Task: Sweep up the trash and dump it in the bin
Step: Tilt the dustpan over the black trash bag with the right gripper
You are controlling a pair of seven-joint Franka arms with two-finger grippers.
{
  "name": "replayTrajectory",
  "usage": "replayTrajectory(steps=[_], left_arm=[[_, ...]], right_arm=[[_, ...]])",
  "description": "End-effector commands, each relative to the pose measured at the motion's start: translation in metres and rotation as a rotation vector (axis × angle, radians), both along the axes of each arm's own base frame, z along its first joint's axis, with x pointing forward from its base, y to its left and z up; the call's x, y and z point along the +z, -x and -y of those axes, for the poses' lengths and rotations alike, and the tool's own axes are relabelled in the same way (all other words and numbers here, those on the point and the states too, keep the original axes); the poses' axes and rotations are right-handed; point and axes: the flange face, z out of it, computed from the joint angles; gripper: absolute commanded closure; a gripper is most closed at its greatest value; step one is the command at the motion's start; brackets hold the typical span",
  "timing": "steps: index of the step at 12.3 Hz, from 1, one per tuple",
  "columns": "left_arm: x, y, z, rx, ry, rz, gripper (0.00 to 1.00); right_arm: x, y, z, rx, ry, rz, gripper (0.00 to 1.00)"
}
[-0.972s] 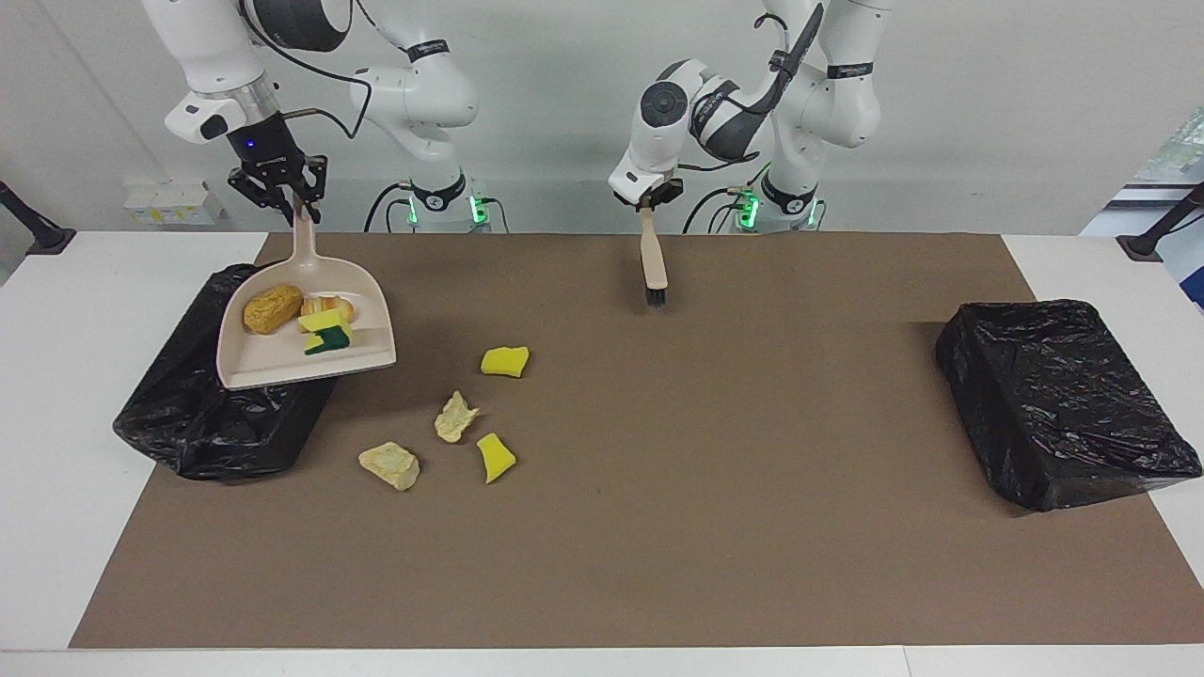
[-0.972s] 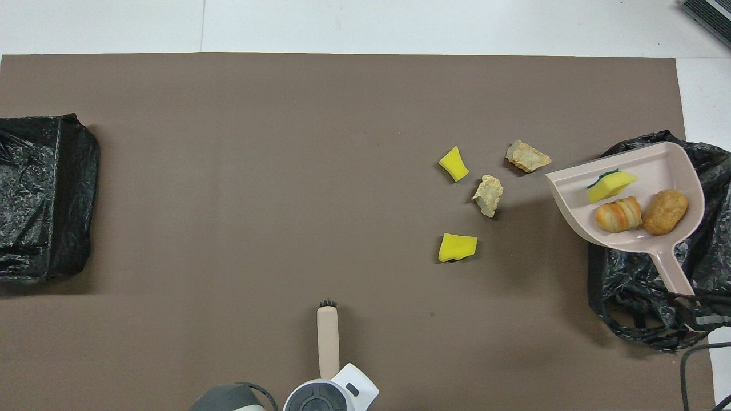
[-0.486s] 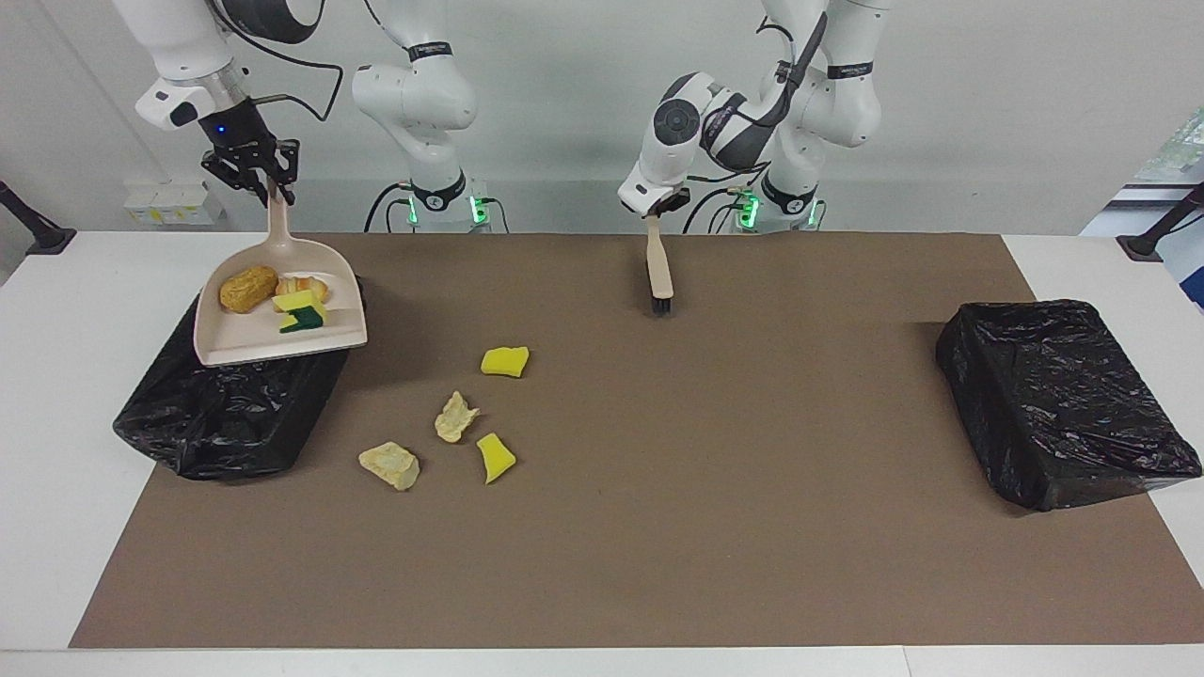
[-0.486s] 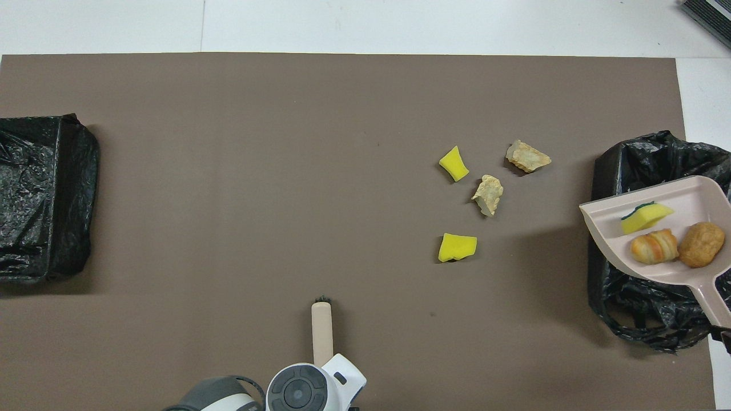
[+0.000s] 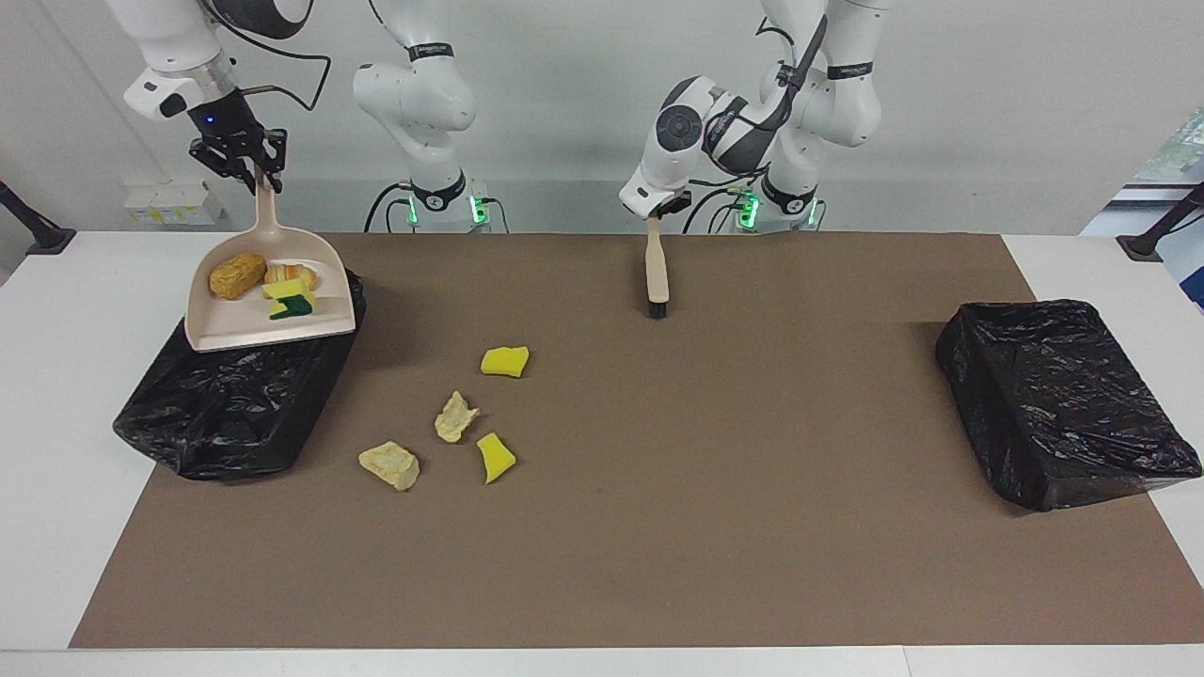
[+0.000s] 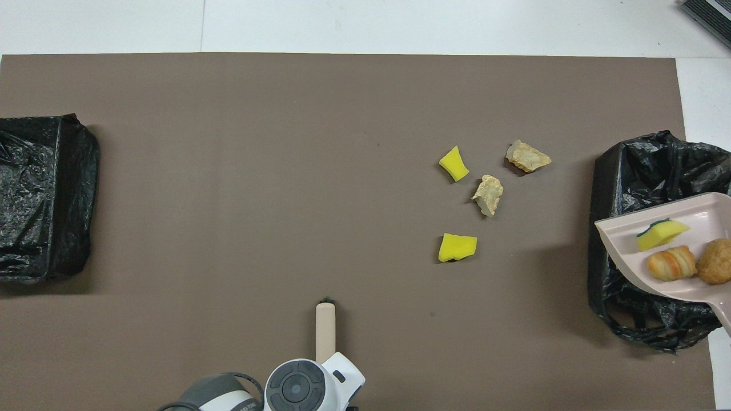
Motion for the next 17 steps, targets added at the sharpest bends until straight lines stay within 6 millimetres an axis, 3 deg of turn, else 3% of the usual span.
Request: replayTrajectory(steps=[1,2,3,6,9,13,17], left_arm=[[0.002,-0.006,-0.003,0.006,0.016,-0.025,0.35],[0.006,-0.01,0.0,0.009,0.024,-0.015,0.04],[0.012,-0.019,0.0,0.013,0.029,0.0,0.0],[0.033,-0.065,-0.018,0.006,0.011,0.09,0.0],[0.046,-0.108,-0.051,-0.019,-0.013,0.179,0.0],[0.059,-0.147,-0.086,-0.054,-0.071,0.27,0.0],[0.094,-0.195,-0.136,-0.086,-0.034,0.342,0.0]], right_arm=[[0.014,0.007,0.011,0.028,0.017,-0.001,1.0],[0.021,0.005,0.016,0.031,0.016,0.0,1.0],[0.028,0.001,0.019,0.027,0.016,-0.002,1.0],[0.046,-0.008,0.023,0.028,0.005,-0.039,1.0],[0.059,-0.019,0.037,0.097,-0.005,-0.118,1.0],[0.059,-0.01,0.046,0.144,0.081,-0.211,1.0],[0.061,-0.001,0.062,0.203,0.103,-0.229,1.0]])
